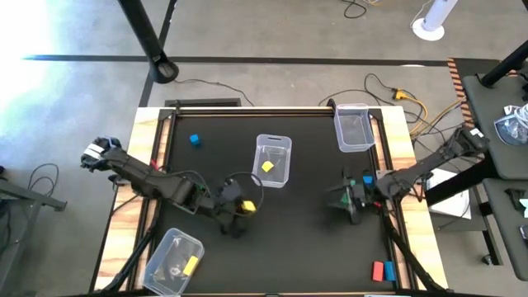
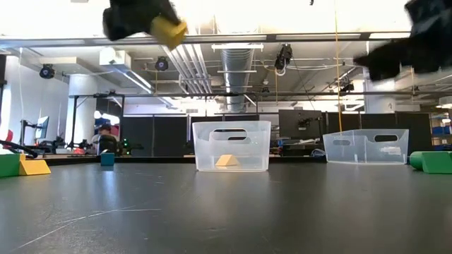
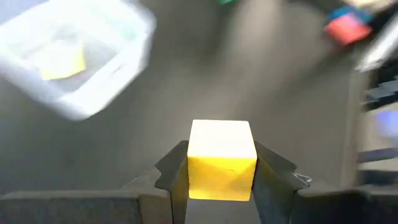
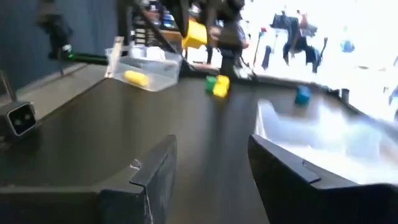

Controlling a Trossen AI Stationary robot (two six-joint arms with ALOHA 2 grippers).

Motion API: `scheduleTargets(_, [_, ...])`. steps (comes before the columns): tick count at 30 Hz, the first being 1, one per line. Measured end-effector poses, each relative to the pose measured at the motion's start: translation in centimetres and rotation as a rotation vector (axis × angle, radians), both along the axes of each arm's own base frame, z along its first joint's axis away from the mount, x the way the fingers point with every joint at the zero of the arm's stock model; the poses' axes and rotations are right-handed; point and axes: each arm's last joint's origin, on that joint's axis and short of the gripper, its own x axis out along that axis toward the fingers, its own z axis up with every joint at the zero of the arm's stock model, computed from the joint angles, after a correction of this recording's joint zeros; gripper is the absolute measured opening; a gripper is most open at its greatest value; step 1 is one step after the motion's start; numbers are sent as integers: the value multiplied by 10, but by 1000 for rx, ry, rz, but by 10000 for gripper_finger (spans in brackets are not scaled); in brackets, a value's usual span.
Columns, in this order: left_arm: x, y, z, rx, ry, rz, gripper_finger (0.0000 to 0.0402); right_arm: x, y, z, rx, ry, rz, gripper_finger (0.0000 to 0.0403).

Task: Sort blocks by size
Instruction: Put the top yellow square block into the top transparent bin

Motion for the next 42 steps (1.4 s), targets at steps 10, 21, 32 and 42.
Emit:
scheduleTargets(10, [7, 11, -57, -64, -503, -80, 116, 60, 56, 28, -379, 61, -240, 170])
scheduleTargets(21, [1, 13, -88, -23, -648, -136, 116, 126, 106, 51, -671, 103, -158, 226])
scheduleTargets(32, [5, 5, -88, -35, -740, -270, 116, 175, 136, 51, -885, 145, -140, 275])
scheduleTargets(42, [8, -3, -78, 2, -799, -334, 116, 197, 134, 59, -945, 152, -198, 227])
